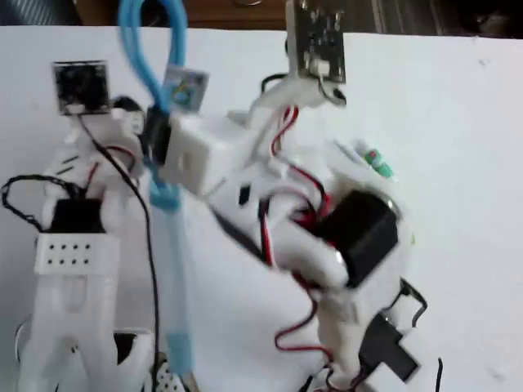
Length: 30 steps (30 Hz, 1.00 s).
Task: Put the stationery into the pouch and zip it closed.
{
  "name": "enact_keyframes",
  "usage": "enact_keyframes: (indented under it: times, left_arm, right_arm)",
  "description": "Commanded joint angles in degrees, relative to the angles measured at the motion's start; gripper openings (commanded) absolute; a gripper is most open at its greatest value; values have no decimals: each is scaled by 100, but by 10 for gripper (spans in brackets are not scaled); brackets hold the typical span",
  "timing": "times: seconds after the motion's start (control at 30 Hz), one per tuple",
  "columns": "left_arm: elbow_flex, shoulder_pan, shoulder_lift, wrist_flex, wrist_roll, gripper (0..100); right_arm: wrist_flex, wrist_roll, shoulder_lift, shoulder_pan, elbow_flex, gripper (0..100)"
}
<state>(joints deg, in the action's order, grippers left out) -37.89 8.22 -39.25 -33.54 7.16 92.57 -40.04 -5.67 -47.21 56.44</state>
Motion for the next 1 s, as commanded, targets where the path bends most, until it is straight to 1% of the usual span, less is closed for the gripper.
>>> enact_keyframes:
  times: [0.0,0.07,0.2,0.3,0.47,0.57,0.63,0.7,0.8,0.97]
  left_arm:
    - [782,787,-4,-62,26,39]
    - [1363,1516,22,-237,53,39]
    - [2462,1912,-4,-993,18,39]
    - [3402,2149,-4,-1890,18,39]
    - [4870,2123,4,-4185,18,39]
    - [5213,1780,4,-5512,9,39]
    - [5143,1578,4,-6136,9,39]
    - [5029,1552,-4,-6453,0,39]
    - [5011,1807,-13,-6769,44,39]
    - [4923,2290,-382,-6875,18,40]
  right_arm:
    - [-277,-97,13,338,0,16]
    - [-268,-97,22,356,-35,16]
    - [-444,-97,31,382,-44,16]
    - [-593,-88,75,426,-70,16]
    - [-620,-44,567,435,-580,16]
    - [-673,-62,945,444,-914,16]
    - [-796,-62,1147,444,-1002,16]
    - [-910,-62,1288,444,-993,16]
    - [-945,-62,1332,435,-985,16]
    - [-936,-62,1323,444,-1029,16]
